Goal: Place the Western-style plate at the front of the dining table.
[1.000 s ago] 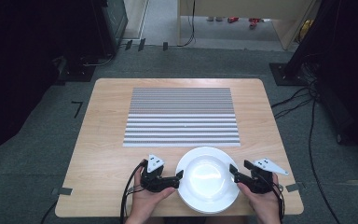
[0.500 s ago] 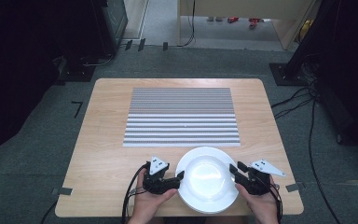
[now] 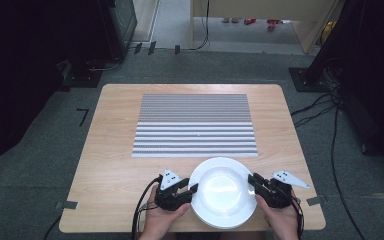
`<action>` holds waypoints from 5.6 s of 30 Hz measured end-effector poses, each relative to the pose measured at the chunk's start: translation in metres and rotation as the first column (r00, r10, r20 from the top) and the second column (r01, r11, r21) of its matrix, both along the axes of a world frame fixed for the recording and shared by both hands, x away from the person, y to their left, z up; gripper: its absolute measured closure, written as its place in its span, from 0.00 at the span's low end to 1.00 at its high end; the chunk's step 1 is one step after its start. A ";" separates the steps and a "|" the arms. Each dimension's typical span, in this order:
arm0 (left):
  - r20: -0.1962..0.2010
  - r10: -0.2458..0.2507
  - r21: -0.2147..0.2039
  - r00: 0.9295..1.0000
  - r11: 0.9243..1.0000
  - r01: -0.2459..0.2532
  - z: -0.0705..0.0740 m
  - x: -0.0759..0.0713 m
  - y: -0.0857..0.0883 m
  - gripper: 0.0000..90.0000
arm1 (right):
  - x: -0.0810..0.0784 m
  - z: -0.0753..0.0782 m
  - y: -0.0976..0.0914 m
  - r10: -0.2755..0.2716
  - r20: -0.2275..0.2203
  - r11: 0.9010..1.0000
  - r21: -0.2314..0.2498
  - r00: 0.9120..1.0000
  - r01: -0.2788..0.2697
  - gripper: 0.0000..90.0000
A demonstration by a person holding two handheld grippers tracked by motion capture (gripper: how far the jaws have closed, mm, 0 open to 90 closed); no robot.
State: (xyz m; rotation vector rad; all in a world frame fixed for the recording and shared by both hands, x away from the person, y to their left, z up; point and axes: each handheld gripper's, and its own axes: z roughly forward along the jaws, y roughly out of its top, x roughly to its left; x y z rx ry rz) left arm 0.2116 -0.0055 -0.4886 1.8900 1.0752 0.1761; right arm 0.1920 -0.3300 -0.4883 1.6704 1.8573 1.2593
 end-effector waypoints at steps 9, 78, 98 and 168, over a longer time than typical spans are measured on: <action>-0.015 0.002 -0.022 1.000 1.000 -0.002 0.001 0.001 0.004 0.71 | 0.001 -0.002 -0.006 0.036 -0.009 0.999 0.034 0.999 -0.035 0.81; -0.035 -0.013 -0.039 0.999 0.999 0.012 -0.001 0.000 0.004 0.64 | -0.004 -0.006 -0.023 -0.070 -0.075 0.932 0.350 0.995 0.092 0.94; -0.053 -0.023 -0.032 0.998 0.999 0.022 -0.002 -0.001 0.005 0.61 | -0.016 -0.009 -0.043 -0.036 -0.158 0.881 0.461 0.987 0.106 0.89; -0.081 0.080 -0.247 0.993 0.964 -0.098 -0.003 0.004 0.019 0.77 | -0.013 -0.015 -0.004 -0.071 0.063 0.834 0.550 0.996 0.025 0.91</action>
